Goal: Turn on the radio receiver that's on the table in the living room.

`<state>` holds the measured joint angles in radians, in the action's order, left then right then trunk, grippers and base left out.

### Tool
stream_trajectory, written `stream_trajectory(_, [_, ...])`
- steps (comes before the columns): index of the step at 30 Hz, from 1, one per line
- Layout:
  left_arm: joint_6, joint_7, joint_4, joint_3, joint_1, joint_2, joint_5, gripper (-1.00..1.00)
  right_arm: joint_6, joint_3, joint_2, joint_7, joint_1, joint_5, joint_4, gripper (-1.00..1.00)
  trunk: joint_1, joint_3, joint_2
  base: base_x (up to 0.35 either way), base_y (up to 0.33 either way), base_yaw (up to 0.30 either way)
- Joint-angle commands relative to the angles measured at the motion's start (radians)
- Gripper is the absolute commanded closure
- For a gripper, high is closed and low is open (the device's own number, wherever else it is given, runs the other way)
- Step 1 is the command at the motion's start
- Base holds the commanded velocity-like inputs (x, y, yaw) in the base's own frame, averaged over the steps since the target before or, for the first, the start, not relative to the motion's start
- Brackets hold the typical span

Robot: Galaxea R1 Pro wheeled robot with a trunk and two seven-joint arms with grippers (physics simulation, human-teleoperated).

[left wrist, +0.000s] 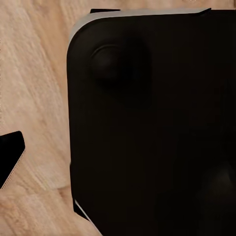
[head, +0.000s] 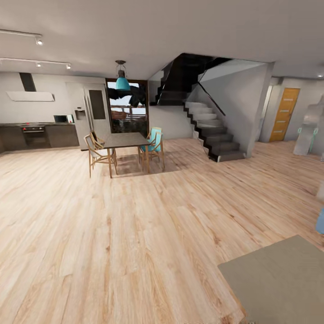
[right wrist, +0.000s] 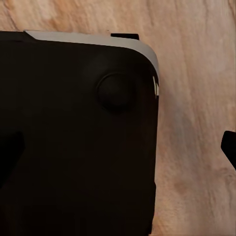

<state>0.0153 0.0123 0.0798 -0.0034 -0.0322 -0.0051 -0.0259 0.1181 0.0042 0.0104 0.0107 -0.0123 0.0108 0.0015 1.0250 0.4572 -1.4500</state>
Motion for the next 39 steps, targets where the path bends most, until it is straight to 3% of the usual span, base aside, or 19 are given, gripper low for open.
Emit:
stream_trajectory(1, [0.0, 0.0, 0.0, 0.0, 0.0, 0.0, 0.0, -1.0, 0.0, 0.0, 0.0, 0.0, 0.0, 0.0, 0.0, -1.0, 0.0, 0.0, 0.0, 0.0, 0.0, -0.283])
stream_trajectory(39, [0.0, 0.0, 0.0, -0.001, 0.0, -0.001, 0.001, -1.0, 0.0, -0.001, 0.0, 0.0, 0.0, 0.0, 0.0, -1.0, 0.0, 0.0, 0.0, 0.0, 0.0, -0.283])
